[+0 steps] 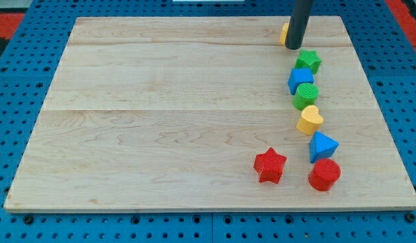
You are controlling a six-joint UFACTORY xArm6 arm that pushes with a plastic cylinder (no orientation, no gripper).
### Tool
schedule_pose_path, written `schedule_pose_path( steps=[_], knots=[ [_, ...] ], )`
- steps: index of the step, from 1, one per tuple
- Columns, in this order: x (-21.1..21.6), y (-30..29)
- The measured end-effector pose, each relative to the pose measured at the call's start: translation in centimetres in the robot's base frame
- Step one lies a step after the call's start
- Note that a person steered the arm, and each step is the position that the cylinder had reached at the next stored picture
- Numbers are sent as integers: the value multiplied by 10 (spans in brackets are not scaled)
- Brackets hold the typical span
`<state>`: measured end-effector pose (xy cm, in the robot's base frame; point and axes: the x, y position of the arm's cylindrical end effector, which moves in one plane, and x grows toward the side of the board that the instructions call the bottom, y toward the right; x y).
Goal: Move the green star parallel to the yellow heart
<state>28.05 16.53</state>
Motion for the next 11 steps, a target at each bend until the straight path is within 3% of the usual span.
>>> schedule_pose_path(
  steps=[2, 3, 4, 6, 7, 8, 9, 10, 11],
  knots=[
    [-9, 4],
    [2, 62],
    [32, 74],
    [79, -74],
    [53, -153],
    [32, -145],
    [29, -189],
    [68, -254],
    [88, -245]
  ],
)
